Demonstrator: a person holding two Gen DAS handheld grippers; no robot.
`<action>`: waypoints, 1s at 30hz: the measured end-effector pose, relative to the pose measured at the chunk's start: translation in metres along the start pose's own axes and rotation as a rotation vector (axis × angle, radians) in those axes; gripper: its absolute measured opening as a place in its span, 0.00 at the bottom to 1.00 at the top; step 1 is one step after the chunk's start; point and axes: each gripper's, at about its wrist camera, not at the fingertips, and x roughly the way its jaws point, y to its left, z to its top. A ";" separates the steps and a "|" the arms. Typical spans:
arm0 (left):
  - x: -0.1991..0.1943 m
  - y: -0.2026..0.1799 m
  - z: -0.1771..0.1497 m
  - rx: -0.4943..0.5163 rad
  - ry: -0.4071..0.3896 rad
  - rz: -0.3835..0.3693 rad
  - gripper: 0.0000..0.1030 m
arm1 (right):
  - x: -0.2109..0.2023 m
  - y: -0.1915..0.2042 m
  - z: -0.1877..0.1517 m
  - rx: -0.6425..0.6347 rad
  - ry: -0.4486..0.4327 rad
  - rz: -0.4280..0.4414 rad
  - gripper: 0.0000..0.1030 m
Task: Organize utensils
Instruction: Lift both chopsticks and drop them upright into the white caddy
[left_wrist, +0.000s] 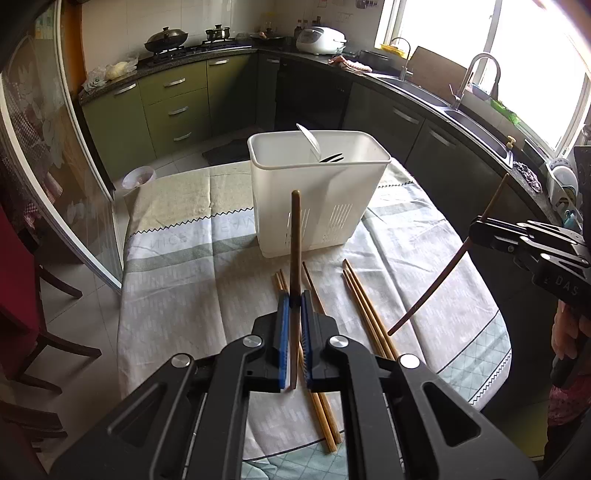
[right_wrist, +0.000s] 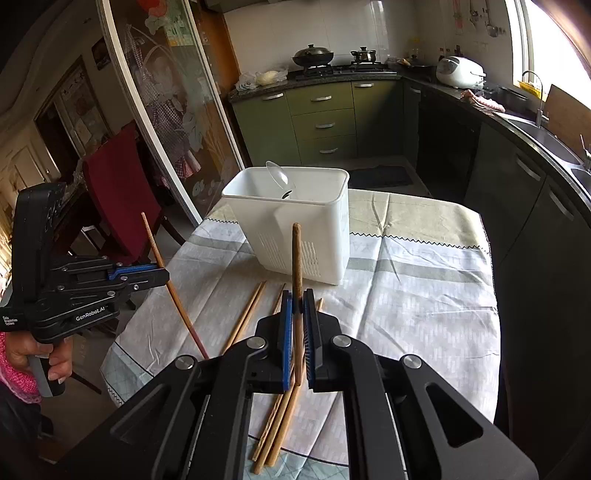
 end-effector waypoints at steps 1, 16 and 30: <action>-0.002 0.000 0.002 0.001 -0.005 -0.002 0.06 | -0.001 0.000 0.001 -0.003 -0.004 0.000 0.06; -0.060 -0.013 0.057 0.019 -0.153 -0.027 0.06 | -0.059 0.012 0.062 -0.022 -0.158 0.031 0.06; -0.097 -0.022 0.147 0.021 -0.388 0.028 0.06 | -0.068 0.006 0.161 0.002 -0.335 -0.053 0.06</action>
